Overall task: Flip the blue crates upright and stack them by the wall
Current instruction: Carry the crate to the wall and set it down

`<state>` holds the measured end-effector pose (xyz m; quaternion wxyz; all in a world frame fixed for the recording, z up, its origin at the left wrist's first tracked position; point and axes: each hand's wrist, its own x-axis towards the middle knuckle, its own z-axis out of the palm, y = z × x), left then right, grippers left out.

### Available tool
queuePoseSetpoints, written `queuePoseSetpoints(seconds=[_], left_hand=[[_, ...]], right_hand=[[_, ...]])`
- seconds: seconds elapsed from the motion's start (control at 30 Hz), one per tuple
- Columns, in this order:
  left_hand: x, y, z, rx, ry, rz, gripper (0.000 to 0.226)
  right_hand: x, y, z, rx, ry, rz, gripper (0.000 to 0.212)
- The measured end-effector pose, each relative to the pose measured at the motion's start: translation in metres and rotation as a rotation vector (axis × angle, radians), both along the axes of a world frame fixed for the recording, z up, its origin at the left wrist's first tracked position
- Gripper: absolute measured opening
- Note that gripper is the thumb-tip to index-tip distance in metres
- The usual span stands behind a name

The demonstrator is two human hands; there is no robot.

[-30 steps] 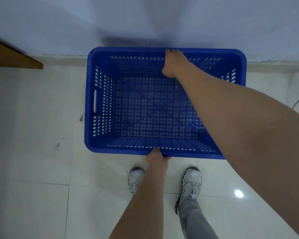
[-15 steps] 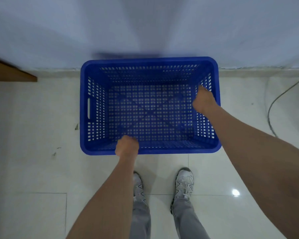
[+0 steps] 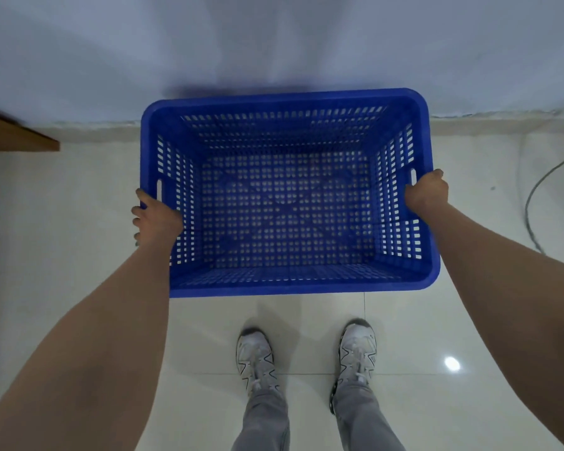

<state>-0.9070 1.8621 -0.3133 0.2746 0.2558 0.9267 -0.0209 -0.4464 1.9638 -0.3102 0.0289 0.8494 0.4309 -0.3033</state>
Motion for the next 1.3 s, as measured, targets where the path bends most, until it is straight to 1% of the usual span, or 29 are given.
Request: queuePoseSetpoints(seconds=[0.13, 0.23, 0.4, 0.67, 0.83, 0.93, 1.0, 1.07, 1.13, 1.23, 1.3], left_hand=[[-0.012, -0.001, -0.010, 0.097, -0.020, 0.030, 0.074], [-0.012, 0.005, -0.010, 0.093, 0.020, 0.034, 0.067], [-0.007, 0.020, -0.015, 0.095, 0.005, 0.001, 0.065], [-0.012, 0.019, -0.012, 0.094, -0.066, 0.010, 0.078], [-0.014, 0.015, -0.010, 0.083, -0.099, -0.003, 0.083], [-0.015, 0.013, -0.013, 0.096, -0.117, 0.004, 0.081], [-0.014, 0.013, -0.013, 0.099, -0.122, 0.010, 0.079], [-0.010, 0.011, -0.007, 0.065, -0.086, -0.017, 0.076], [-0.004, 0.007, 0.006, 0.008, -0.023, -0.089, 0.074], [0.018, 0.000, 0.040, -0.054, 0.009, -0.275, 0.068], [0.036, -0.001, 0.076, -0.078, -0.030, -0.403, 0.065]], right_hand=[[0.007, 0.002, -0.010, -0.025, -0.047, -0.040, 0.047], [0.010, 0.009, -0.012, -0.031, -0.046, -0.067, 0.041], [0.014, 0.016, -0.013, -0.035, -0.028, -0.133, 0.045], [0.014, 0.018, -0.009, -0.053, 0.023, -0.165, 0.049], [0.015, 0.017, -0.008, -0.044, 0.052, -0.158, 0.052], [0.017, 0.017, -0.007, -0.037, 0.061, -0.147, 0.053], [0.019, 0.015, -0.007, -0.039, 0.075, -0.121, 0.056], [0.019, 0.012, -0.002, -0.032, 0.104, -0.094, 0.059], [0.013, 0.007, 0.010, -0.011, 0.058, -0.024, 0.064], [0.001, -0.008, 0.042, 0.011, -0.084, 0.214, 0.071], [-0.013, -0.020, 0.076, -0.007, -0.097, 0.373, 0.070]])
